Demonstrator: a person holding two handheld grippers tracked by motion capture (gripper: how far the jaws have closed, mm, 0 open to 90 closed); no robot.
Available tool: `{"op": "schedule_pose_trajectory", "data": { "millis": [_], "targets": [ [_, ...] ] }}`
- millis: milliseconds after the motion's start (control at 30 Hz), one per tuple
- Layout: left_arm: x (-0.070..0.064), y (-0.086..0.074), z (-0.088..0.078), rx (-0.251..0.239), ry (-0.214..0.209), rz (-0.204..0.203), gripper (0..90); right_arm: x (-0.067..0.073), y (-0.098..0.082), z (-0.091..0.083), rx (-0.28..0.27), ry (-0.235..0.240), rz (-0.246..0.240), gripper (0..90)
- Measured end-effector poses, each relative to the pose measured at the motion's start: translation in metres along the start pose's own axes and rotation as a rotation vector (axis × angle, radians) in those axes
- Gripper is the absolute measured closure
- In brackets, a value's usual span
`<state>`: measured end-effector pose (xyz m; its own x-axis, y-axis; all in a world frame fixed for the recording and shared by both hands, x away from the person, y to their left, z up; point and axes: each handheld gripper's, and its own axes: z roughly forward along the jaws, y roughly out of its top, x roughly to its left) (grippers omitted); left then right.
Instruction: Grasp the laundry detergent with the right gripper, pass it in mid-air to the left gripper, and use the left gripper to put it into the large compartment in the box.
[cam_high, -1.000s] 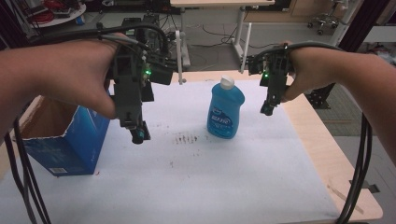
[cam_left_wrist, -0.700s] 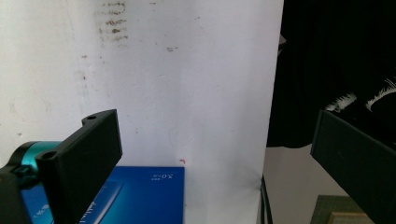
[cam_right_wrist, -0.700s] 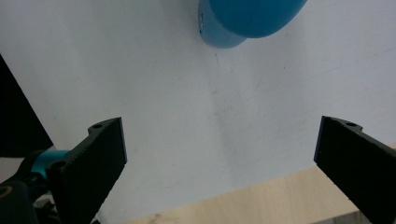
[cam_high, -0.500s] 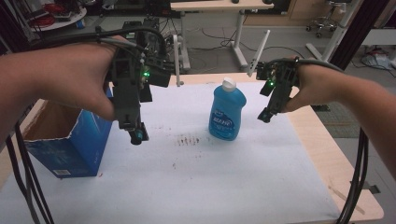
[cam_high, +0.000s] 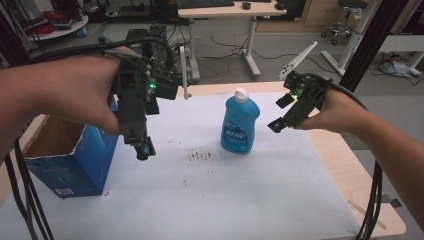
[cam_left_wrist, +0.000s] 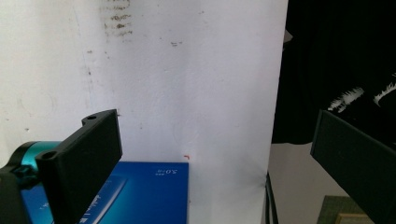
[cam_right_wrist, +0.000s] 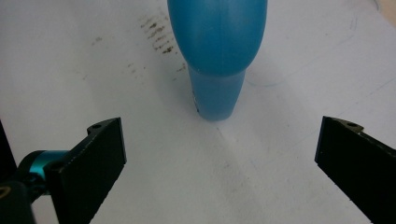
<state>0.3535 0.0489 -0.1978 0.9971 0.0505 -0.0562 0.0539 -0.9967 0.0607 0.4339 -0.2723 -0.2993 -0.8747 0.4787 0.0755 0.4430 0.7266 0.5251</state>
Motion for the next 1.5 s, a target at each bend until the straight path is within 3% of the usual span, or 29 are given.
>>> {"op": "schedule_pose_trajectory", "data": {
  "millis": [367,500,833,1000,1167,1500],
  "targets": [
    [-0.002,0.000,-0.002,-0.002,0.005,0.005,1.9,0.005,-0.015,0.011,-0.098,-0.049,0.040,1.1],
    [-0.003,-0.003,-0.003,-0.001,0.007,0.003,1.9,0.007,-0.019,0.020,-0.116,-0.038,0.059,1.1],
    [-0.002,-0.006,-0.005,-0.010,0.019,0.000,1.9,-0.001,-0.035,0.041,-0.224,0.003,0.153,1.1],
    [-0.003,-0.006,-0.005,-0.009,0.022,0.001,1.9,-0.002,-0.036,0.049,-0.282,-0.020,0.159,1.1],
    [-0.003,-0.007,-0.006,-0.012,0.022,0.000,1.9,-0.002,-0.036,0.058,-0.328,-0.011,0.180,1.1],
    [-0.004,-0.008,-0.006,-0.012,0.023,0.000,1.9,0.000,-0.041,0.079,-0.385,-0.020,0.216,1.1]
  ]
}}
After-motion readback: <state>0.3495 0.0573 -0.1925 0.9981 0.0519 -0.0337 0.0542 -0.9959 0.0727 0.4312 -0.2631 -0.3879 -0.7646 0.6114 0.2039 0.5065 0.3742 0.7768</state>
